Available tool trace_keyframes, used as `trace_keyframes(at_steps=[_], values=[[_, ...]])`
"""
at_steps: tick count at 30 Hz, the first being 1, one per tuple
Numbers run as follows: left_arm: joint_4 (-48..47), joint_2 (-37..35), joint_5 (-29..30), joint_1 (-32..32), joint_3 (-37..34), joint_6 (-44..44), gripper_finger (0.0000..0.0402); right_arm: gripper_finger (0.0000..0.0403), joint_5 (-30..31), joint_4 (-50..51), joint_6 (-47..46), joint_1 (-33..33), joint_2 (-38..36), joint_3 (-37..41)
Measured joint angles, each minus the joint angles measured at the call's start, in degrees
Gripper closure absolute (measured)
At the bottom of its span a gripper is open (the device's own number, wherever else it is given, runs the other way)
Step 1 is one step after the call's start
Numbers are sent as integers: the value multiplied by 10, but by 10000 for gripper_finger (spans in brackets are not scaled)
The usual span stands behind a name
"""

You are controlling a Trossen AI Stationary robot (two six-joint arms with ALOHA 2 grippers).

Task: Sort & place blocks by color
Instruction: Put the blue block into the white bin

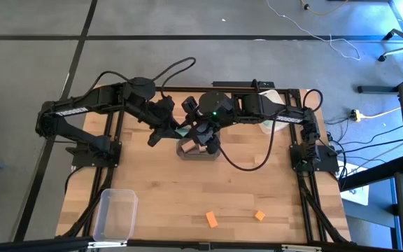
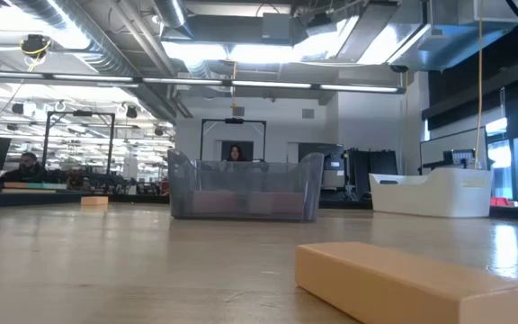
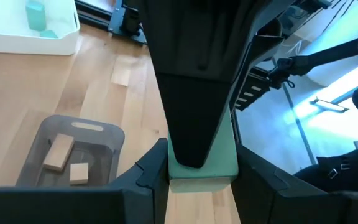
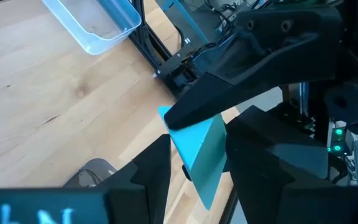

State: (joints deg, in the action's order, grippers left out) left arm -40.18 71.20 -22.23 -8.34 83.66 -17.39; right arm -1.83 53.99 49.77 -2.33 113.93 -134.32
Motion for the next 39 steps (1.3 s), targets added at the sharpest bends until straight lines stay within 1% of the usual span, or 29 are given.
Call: trace_keyframes(at_steps=[3,7,9,23,26,31,39], values=[[0,0,0,0,0,0,279,248,-2,-1,0,0,1,0],[1,0,-8,0,0,0,279,248,-29,-5,0,0,3,0],[0,0,-15,0,0,0,279,248,-31,-7,0,0,4,0],[-2,0,-16,0,0,10,279,248,-34,-12,3,0,12,-1],[-1,0,-15,0,0,11,279,257,-34,-12,3,0,12,-1],[-2,0,-17,0,0,11,279,283,-34,-12,5,0,12,-1],[-3,0,-17,0,0,11,279,289,-34,-13,5,0,13,-1]])
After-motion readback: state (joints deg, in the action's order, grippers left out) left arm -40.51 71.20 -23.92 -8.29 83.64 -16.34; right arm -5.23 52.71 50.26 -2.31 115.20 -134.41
